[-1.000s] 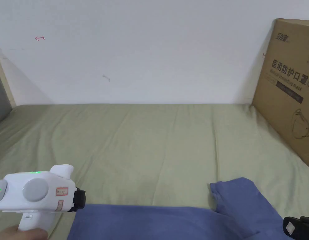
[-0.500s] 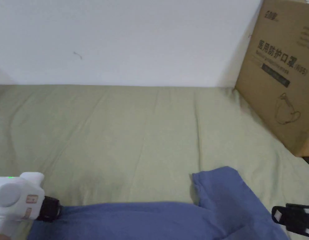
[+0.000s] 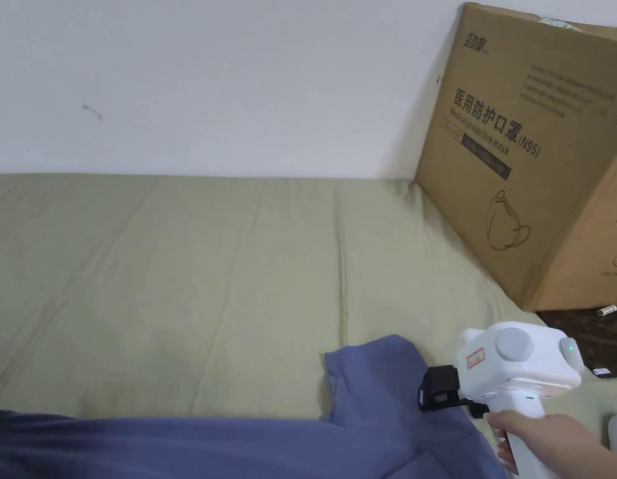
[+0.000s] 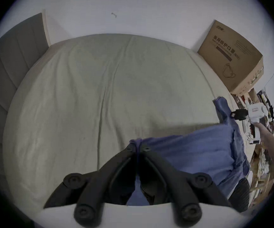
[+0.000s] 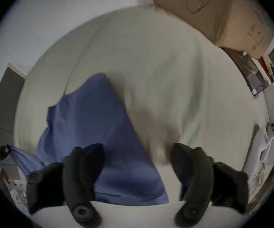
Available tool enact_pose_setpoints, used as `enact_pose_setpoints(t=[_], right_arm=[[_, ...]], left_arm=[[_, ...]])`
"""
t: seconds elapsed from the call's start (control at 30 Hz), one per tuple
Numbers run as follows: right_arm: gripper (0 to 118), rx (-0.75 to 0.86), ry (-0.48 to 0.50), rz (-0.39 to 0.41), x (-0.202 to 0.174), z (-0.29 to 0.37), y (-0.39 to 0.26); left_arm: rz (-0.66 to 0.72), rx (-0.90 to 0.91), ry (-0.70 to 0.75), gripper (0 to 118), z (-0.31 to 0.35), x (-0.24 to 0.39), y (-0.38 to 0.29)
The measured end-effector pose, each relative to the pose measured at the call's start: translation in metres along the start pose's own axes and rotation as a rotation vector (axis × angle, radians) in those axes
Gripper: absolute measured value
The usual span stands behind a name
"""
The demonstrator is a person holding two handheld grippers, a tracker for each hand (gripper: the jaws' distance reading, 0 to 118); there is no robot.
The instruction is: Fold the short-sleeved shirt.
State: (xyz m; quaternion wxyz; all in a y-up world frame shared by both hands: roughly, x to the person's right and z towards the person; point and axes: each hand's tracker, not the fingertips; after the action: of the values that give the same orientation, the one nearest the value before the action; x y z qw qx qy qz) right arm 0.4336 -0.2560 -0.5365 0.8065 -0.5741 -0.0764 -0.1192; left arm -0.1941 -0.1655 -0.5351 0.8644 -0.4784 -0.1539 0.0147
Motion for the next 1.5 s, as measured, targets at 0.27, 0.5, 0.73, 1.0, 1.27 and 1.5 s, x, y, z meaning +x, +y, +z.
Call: enact_pose_setpoints(t=[0.27,0.5,0.73,1.0,1.27,1.5], right_arm=[[0,0.112,0.129,0.125,-0.028,0.071,-0.027],[0,0.380,0.111,0.076,-0.010,0.210,-0.023],[0,0.583,0.136,0.057,-0.030,0.329,0.002],[0,0.786,0.089,0.092,-0.080,0.420,0.067],[0,0.939,-0.029,0.167,-0.131,0.463,0.154],[0,1.086,-0.086,0.147,-0.152,0.491,0.199]], left_arm=[[-0.031,0.049,0.009,2,0.042,0.015,0.000],[-0.083,0.200,0.035,2,0.122,0.027,0.033],[-0.092,0.363,0.046,2,0.200,0.035,0.087],[-0.079,0.509,0.103,2,0.248,0.032,0.165],[-0.025,0.632,0.142,2,0.254,0.024,0.251],[0.023,0.764,0.149,2,0.256,0.029,0.294]])
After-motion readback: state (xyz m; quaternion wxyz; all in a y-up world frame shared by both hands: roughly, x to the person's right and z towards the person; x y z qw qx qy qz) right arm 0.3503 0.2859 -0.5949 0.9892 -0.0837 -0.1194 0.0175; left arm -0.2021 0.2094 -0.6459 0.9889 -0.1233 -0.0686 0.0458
